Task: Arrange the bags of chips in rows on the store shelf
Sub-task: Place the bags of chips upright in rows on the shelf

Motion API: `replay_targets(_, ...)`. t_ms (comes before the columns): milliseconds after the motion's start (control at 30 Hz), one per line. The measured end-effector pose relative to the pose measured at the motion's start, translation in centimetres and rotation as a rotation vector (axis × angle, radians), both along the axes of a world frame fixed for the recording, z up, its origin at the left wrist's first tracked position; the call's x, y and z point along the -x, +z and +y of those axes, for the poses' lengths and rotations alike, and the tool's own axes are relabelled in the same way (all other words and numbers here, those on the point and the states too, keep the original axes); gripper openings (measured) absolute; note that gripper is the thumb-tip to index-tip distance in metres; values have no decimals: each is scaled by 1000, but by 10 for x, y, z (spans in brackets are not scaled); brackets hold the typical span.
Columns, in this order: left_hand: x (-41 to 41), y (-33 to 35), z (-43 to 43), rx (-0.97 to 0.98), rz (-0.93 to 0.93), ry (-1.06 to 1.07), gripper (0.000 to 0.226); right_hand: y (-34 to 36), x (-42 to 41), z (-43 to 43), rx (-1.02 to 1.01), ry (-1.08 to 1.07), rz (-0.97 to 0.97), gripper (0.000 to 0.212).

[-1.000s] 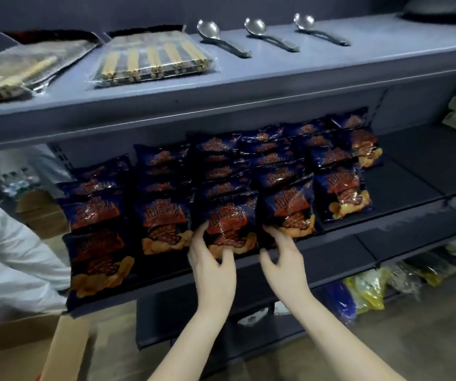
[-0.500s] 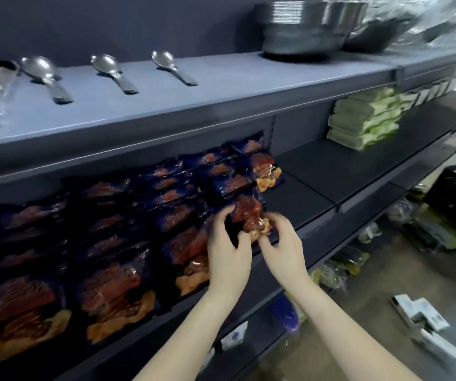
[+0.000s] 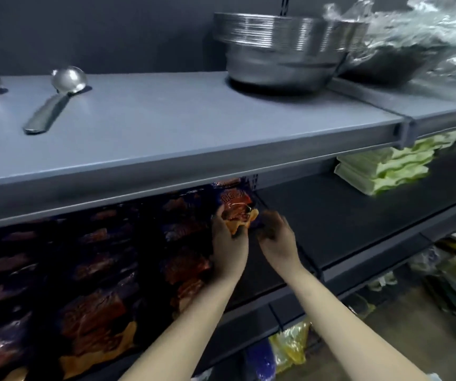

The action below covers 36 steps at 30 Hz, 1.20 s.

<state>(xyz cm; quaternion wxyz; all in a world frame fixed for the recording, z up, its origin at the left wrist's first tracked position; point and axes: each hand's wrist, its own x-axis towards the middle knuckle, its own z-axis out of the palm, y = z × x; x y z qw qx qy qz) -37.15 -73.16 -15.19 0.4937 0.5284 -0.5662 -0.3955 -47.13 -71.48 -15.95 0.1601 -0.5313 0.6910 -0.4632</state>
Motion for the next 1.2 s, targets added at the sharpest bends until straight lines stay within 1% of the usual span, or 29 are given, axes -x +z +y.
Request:
replay_targets(167, 22, -17, -22, -75, 13, 79, 69, -17, 15, -39, -92, 113, -10, 37)
replay_targets(200, 26, -18, -27, -75, 9, 86, 70, -19, 17, -46, -112, 133, -23, 42)
replay_targets(333, 37, -20, -46, -108, -14, 110, 72, -25, 25, -73, -198, 152, -128, 74)
replay_targets(400, 41, -22, -55, -132, -32, 135, 75, -27, 27, -84, -221, 135, -167, 81)
replay_targets(467, 45, -23, -60, -150, -41, 175, 76, -28, 29, -90, -262, 117, -254, 79)
replay_targets(567, 51, -22, -66, -187, 10, 215, 67, -28, 29, -91, -338, 115, -368, 69)
replay_targets(667, 53, -20, -66, -176, 21, 181, 67, -28, 32, -86, -287, 93, -365, 59)
replay_targets(833, 55, -5, -53, -101, -12, 122, 77, -6, 35, -65, -155, 68, -384, 58)
replay_targets(900, 53, 6, -46, -68, 4, 105, 77, 7, 35, -56, -67, 60, -359, 54)
replay_targets(1000, 44, 24, -30, 32, 73, 101, 81, 29, 31, -39, 21, 62, -334, 46)
replay_targets(1100, 24, 40, -13, 73, 115, 108, 84, 44, 14, -22, 76, 71, -310, 53)
replay_targets(1200, -10, 53, 3, 44, 106, 129, 82, 49, -16, -5, 98, 91, -311, 56)
